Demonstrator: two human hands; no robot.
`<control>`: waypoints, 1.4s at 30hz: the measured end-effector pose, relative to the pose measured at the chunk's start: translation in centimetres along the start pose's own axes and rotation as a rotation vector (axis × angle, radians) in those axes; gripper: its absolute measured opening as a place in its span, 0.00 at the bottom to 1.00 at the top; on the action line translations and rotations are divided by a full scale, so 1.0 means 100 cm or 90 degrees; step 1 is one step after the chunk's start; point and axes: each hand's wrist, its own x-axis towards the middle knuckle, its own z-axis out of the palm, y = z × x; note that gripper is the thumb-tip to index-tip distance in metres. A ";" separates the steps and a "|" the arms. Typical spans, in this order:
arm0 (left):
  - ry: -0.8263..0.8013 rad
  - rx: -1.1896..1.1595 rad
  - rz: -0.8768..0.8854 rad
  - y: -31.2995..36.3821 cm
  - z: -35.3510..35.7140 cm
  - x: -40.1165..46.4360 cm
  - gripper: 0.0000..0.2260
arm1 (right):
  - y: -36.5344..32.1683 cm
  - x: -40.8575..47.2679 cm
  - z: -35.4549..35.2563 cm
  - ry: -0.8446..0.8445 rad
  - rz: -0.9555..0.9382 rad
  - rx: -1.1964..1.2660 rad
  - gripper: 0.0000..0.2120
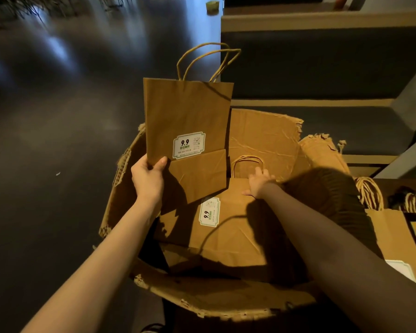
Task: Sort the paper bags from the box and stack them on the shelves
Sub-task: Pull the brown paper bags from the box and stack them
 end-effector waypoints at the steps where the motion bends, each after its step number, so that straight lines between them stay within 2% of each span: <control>1: -0.002 -0.001 -0.002 0.000 0.000 0.000 0.09 | -0.001 0.000 -0.001 0.012 -0.001 -0.008 0.34; 7: -0.004 -0.006 -0.012 0.000 -0.002 -0.001 0.10 | 0.001 -0.005 -0.010 0.057 -0.008 0.007 0.36; 12: -0.005 -0.007 -0.019 0.002 -0.003 -0.004 0.12 | 0.005 -0.018 -0.021 0.083 -0.039 0.060 0.30; 16: 0.001 -0.014 -0.021 0.014 -0.005 -0.010 0.12 | 0.008 -0.040 -0.037 0.117 -0.095 0.014 0.24; 19: 0.009 -0.026 -0.017 0.030 -0.010 -0.015 0.13 | 0.011 -0.061 -0.056 0.146 -0.080 -0.014 0.21; 29: 0.019 -0.098 0.084 0.095 -0.023 -0.053 0.10 | 0.024 -0.157 -0.127 0.387 -0.014 0.105 0.12; 35: 0.036 -0.076 0.101 0.115 -0.025 -0.072 0.11 | 0.039 -0.226 -0.153 0.537 0.047 0.103 0.11; 42: 0.039 -0.074 0.072 0.123 -0.023 -0.080 0.14 | 0.063 -0.291 -0.180 0.719 0.097 0.203 0.15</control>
